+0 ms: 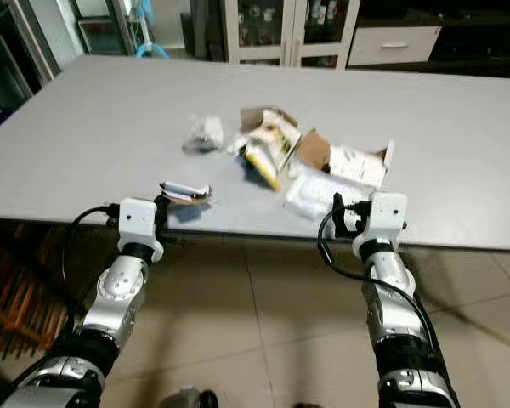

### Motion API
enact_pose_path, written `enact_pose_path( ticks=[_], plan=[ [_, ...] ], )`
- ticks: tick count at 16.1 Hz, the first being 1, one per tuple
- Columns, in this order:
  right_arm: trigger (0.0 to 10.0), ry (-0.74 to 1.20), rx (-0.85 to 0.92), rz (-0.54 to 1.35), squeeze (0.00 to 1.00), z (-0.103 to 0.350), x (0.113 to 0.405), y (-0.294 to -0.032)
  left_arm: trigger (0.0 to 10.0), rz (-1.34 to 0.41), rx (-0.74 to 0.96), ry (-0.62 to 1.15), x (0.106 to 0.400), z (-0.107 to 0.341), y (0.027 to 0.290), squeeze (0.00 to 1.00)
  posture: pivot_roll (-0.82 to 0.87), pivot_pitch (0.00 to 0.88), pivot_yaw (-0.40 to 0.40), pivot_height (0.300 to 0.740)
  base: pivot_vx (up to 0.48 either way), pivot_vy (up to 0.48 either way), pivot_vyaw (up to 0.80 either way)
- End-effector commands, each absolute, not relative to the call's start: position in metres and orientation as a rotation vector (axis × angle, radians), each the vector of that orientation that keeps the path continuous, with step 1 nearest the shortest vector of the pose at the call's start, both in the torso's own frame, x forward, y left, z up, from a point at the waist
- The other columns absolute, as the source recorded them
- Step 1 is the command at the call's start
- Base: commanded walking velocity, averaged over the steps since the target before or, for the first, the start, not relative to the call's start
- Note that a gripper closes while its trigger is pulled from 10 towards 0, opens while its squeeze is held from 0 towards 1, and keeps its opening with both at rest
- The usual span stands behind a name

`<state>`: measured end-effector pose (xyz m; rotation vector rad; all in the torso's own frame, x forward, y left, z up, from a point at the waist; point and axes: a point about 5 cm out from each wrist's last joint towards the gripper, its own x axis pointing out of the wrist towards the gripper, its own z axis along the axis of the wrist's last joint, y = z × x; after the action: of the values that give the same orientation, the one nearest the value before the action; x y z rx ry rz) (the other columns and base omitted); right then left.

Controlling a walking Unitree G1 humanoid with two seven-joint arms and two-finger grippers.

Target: Picking trash to rubbish bin

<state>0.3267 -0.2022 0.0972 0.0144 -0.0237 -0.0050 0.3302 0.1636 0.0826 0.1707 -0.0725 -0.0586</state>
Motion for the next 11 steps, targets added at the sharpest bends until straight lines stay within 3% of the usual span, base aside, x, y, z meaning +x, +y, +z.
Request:
enact_pose_path(
  ticks=[1,11],
  plan=[
    [10.0,-0.02,0.028,-0.005,0.0,0.0976,0.328,-0.2031,10.0,-0.05,0.174,-0.084,0.332,0.0852,0.1645,0.0,-0.02,0.008,0.006,0.74,-0.259,0.0,0.0],
    [10.0,-0.011,0.029,0.002,0.0,0.0952,0.328,-0.2004,10.0,-0.048,0.175,-0.089,0.3329,0.086,0.1643,0.0,-0.01,0.007,0.005,0.74,-0.262,0.0,0.0]
  ],
)
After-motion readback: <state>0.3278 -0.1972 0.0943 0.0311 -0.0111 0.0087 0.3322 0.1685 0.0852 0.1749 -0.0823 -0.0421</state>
